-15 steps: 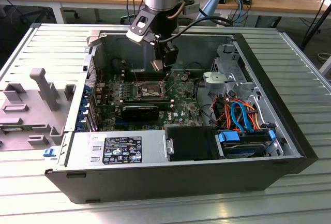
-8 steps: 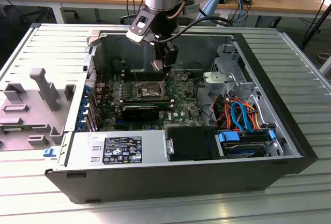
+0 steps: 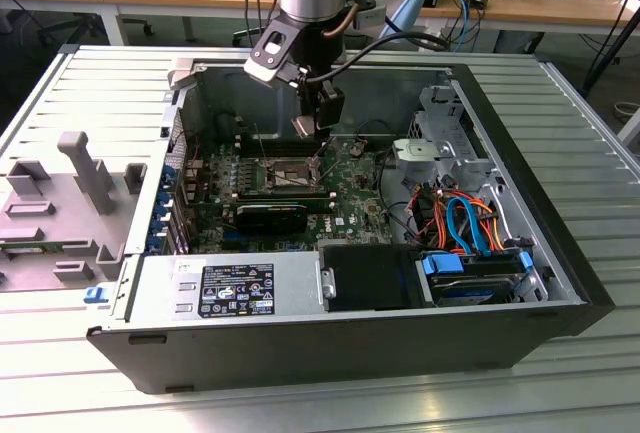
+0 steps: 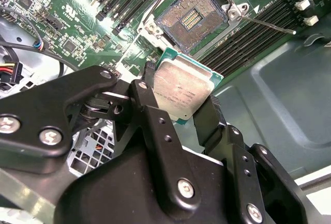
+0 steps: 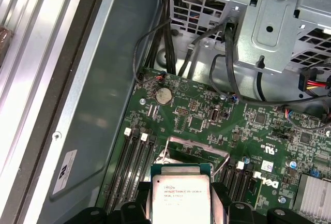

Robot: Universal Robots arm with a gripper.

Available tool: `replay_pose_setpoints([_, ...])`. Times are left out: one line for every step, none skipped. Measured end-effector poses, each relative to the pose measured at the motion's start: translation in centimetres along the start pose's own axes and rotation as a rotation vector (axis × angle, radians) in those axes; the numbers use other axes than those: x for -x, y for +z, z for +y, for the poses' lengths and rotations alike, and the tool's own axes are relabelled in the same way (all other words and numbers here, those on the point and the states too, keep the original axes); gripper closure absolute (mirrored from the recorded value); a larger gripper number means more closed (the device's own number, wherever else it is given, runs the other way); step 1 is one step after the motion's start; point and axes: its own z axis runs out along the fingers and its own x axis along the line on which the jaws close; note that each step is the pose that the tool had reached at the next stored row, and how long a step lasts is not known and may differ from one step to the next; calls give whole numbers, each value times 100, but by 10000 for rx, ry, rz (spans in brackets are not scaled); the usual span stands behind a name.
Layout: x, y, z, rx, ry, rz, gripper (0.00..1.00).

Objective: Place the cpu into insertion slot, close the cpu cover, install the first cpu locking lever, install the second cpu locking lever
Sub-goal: 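Place the cpu into insertion slot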

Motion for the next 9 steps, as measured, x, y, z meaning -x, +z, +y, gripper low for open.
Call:
replay_pose_setpoints([0,0,0,0,4,0,46])
replay_pose_setpoints([0,0,0,0,10,-1,46])
replay_pose_setpoints([0,1,0,0,14,-1,46])
replay_pose_setpoints([0,1,0,0,18,-2,46])
replay_pose_setpoints([0,1,0,1,23,-1,46])
replay_pose_setpoints([0,1,0,1,31,-2,46])
replay_pose_setpoints([0,1,0,0,35,-3,46])
replay_pose_setpoints([0,1,0,0,39,-4,46])
replay_pose_setpoints([0,1,0,1,45,-4,46])
